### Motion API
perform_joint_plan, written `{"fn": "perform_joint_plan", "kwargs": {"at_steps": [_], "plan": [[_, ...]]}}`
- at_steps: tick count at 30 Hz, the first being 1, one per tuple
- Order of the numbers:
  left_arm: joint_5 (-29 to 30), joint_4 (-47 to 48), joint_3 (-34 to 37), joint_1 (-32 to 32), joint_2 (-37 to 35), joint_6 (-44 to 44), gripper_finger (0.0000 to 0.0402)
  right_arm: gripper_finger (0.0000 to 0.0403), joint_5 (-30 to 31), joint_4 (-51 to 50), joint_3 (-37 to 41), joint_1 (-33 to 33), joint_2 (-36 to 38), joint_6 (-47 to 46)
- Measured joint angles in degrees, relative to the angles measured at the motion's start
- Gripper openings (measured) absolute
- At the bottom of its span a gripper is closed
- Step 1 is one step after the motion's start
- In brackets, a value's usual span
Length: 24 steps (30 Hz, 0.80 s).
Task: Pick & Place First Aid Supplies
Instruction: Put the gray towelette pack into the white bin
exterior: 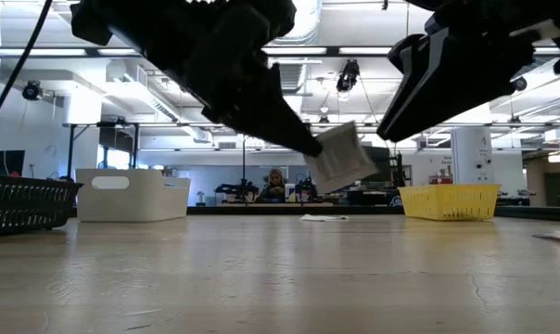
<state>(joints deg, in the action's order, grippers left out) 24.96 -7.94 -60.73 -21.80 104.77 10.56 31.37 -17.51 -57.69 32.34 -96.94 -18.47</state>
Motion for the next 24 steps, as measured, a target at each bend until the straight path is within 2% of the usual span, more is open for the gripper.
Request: {"fn": "perform_joint_plan", "kwargs": {"at_steps": [5, 11, 16, 21, 24], "plan": [[3.8, 2.5, 0.0, 0.0, 0.0, 9.1, 0.0000, 0.0102, -0.5, -1.2, -0.3, 0.0, 1.5, -3.9], [6.7, -2.1, 0.0, -0.1, 0.0, 18.9, 0.0000, 0.0087, 0.2, 3.6, -0.3, 0.1, 0.0, -2.2], [6.7, -5.0, 0.0, -0.1, 0.0, 19.0, 0.0000, 0.0066, 3.3, 7.0, -0.2, 0.1, -1.4, -0.1], [6.0, -5.0, 0.0, -0.2, 0.0, 18.3, 0.0000, 0.0047, 9.5, 7.0, -0.2, 0.1, -1.4, 0.1], [6.0, -5.0, 0.0, -0.4, 0.0, 17.6, 0.0000, 0.0038, 10.8, 5.7, -0.2, -0.1, -1.4, 0.0]]}}
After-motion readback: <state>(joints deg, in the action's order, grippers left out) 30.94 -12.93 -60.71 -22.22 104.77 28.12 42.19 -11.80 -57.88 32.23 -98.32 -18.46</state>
